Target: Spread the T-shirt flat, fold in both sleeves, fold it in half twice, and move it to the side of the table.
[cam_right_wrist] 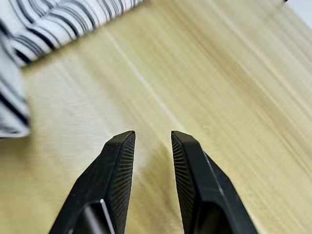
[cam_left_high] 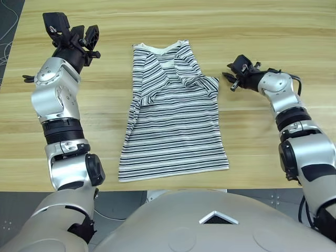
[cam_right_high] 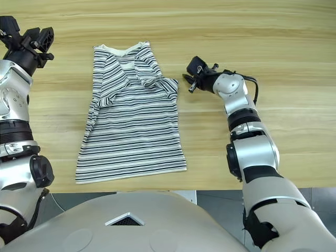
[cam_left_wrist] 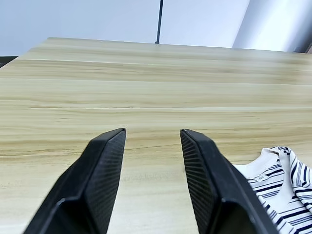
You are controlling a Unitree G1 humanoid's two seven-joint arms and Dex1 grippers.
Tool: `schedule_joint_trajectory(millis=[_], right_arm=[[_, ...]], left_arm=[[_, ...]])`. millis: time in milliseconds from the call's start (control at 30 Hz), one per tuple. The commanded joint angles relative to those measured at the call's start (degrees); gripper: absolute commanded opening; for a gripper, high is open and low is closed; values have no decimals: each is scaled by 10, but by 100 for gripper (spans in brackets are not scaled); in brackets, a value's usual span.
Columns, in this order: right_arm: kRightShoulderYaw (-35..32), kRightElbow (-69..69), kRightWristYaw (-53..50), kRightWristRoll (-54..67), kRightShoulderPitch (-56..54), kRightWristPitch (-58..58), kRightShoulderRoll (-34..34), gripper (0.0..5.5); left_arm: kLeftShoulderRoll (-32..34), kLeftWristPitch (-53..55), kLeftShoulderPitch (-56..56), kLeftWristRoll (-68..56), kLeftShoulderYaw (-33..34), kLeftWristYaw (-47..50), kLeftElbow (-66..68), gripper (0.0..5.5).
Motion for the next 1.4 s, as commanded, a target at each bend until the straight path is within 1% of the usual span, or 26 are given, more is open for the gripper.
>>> schedule_joint_trajectory(millis=[33,167,333,500,600,733,867,1167,1267,1400], right_arm=[[20,-7,38,-4,42,1,18,138],[17,-75,64,23,68,12,31,138],[15,-151,58,31,93,37,26,138],[32,-222,3,-12,124,35,8,138],[48,-306,-20,-47,165,42,-8,138],[62,-401,-29,-77,210,64,-26,138],[68,-493,-21,-80,251,96,-36,138],[78,-590,-19,-94,290,134,-54,138],[62,-620,-2,-82,297,145,-76,138],[5,-646,70,6,296,150,-133,138]], left_arm=[[1,3,5,4,-3,-3,-4,211],[2,4,8,3,-3,-5,-6,211],[4,5,7,4,-3,-7,-7,211],[4,7,5,4,-4,-8,-8,211],[5,10,5,3,-4,-9,-14,211],[3,14,6,4,-6,-8,-20,211],[0,16,3,4,-11,-9,-19,211],[-2,16,1,4,-19,-11,-18,211],[1,1,7,20,-43,-26,-19,211],[15,-53,42,54,-104,-90,-51,211]])
